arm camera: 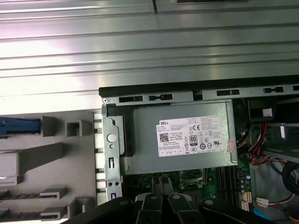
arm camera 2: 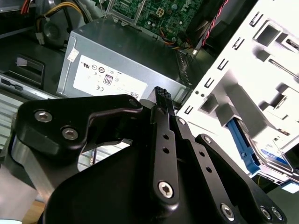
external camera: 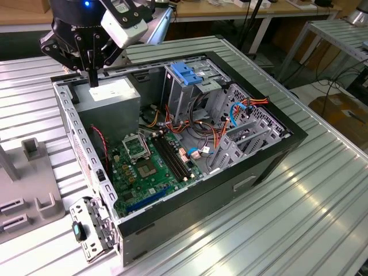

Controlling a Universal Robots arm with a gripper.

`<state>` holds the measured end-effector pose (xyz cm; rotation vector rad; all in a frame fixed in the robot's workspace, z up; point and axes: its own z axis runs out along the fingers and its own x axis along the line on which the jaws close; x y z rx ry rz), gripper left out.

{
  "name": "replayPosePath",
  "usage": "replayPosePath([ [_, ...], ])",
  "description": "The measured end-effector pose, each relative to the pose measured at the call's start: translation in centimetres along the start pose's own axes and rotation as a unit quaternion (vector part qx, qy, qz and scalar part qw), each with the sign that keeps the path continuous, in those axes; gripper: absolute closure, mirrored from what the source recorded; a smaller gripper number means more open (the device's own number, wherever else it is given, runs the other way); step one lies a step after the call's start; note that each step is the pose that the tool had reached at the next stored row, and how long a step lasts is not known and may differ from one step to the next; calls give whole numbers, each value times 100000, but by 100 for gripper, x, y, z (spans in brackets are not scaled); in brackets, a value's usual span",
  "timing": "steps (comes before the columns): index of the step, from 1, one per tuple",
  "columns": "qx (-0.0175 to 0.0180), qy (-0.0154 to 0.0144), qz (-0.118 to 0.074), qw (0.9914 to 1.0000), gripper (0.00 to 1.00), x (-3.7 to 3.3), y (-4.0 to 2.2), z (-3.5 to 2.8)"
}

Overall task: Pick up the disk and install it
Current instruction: 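Reach for the disk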

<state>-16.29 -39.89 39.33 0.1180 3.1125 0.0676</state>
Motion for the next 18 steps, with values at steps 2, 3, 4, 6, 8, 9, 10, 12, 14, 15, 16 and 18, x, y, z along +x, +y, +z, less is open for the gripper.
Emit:
replayPosePath([
  [2, 1, 1, 0, 100000, 89, 4, 0, 0],
  [3, -1, 1, -2, 100000, 89, 6, 0, 0],
  [4, 0, 0, -1, 100000, 89, 8, -1, 0],
  [6, 0, 2, 1, 100000, 89, 12, -1, 0],
  [8, -2, -2, 0, 100000, 89, 23, -2, 0],
  [9, 0, 1, 0, 100000, 89, 25, -2, -1],
  [10, -4, -3, -1, 100000, 89, 27, -2, 0],
  [12, -1, 0, 1, 100000, 89, 31, -2, -1],
  [14, 2, 1, 1, 100000, 89, 36, -3, -1],
  [15, -2, -1, 2, 100000, 89, 42, -3, -1],
  [16, -3, -2, 1, 100000, 89, 46, -3, -1],
  [18, -1, 1, 2, 100000, 89, 56, -4, -2],
])
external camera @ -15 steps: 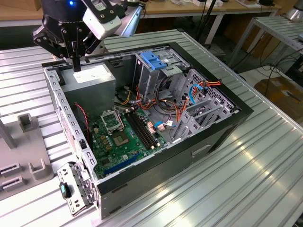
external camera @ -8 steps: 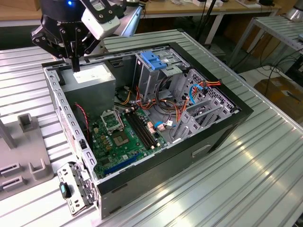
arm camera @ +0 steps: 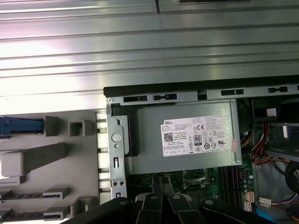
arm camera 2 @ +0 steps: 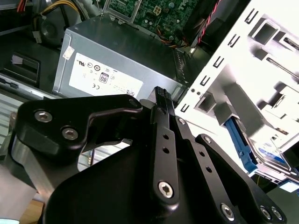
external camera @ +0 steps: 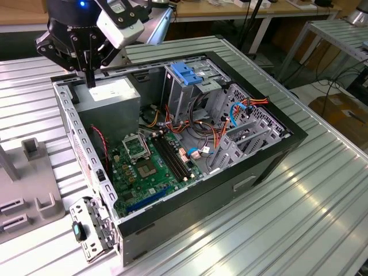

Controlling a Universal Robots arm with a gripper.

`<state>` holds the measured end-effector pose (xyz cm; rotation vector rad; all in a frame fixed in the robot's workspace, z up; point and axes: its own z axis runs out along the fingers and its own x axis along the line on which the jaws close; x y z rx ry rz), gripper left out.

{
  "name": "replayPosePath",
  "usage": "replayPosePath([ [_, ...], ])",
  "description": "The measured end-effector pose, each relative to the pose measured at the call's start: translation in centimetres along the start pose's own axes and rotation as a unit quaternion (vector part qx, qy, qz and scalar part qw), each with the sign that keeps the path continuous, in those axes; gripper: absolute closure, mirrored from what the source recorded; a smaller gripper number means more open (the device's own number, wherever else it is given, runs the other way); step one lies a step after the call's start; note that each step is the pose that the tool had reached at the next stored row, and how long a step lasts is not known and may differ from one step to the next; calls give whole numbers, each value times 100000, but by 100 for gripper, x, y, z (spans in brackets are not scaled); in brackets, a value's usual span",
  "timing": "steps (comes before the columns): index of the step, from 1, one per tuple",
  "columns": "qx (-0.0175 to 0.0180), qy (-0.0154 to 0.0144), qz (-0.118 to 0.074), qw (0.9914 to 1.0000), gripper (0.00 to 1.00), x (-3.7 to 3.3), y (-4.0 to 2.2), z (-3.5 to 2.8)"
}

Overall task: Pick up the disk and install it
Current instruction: 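Reach for the disk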

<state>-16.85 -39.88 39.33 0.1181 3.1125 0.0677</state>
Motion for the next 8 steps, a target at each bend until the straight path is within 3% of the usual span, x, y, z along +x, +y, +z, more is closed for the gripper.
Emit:
replayPosePath([
  [8, 2, 1, -1, 100000, 89, 19, -1, -1],
])
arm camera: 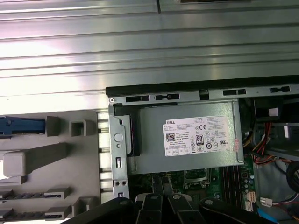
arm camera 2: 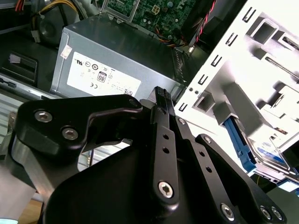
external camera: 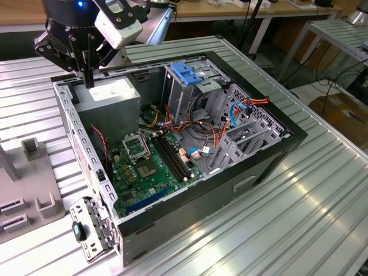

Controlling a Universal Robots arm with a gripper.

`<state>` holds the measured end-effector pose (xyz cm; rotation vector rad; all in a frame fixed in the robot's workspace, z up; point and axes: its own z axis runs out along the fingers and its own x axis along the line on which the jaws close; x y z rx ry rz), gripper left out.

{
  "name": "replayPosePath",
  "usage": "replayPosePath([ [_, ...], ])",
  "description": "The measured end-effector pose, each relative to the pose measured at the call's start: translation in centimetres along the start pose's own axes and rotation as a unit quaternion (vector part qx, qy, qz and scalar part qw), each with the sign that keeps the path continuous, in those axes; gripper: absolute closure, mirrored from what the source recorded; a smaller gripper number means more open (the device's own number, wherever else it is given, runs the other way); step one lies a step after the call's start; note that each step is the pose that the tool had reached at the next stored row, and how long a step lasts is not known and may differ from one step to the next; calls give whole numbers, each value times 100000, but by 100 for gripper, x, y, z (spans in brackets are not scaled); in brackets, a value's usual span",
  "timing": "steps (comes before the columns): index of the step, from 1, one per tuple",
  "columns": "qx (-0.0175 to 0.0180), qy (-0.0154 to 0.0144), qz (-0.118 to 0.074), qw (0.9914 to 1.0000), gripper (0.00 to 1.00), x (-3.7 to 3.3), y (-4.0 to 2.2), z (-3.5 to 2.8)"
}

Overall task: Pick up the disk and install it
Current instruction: 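Reach for the disk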

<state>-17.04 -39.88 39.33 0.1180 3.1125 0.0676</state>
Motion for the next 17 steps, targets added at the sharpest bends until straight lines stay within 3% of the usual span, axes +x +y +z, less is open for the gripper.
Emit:
replayPosePath([
  [17, -1, 1, -7, 100000, 89, 72, -5, -2],
])
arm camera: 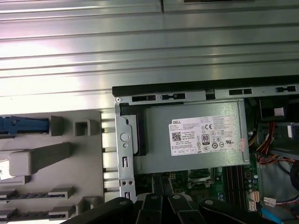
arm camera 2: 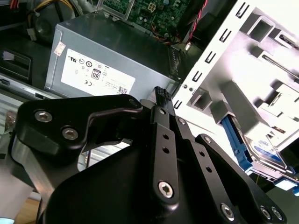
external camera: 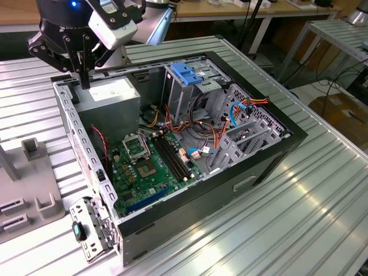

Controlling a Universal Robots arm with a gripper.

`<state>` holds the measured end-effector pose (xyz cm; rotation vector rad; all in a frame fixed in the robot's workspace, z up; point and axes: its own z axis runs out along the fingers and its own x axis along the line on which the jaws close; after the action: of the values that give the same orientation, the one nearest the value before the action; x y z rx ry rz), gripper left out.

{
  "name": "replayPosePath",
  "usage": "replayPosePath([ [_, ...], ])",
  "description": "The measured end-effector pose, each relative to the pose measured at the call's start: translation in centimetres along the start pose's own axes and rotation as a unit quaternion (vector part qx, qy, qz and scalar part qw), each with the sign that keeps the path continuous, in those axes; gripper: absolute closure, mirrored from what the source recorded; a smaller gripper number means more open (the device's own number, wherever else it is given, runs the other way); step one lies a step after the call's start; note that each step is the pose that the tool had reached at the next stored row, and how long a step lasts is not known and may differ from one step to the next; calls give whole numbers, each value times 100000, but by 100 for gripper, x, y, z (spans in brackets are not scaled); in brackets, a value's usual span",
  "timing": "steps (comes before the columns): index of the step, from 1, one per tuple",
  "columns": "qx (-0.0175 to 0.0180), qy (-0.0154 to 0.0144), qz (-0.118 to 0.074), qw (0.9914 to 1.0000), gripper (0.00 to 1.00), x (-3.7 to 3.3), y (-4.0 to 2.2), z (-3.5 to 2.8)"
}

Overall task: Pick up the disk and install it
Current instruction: 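Reach for the disk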

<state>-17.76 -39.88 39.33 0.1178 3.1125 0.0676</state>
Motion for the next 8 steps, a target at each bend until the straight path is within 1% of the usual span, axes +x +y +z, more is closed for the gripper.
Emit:
replayPosePath([
  [8, 0, -2, 6, 100000, 89, 20, -1, -1],
])
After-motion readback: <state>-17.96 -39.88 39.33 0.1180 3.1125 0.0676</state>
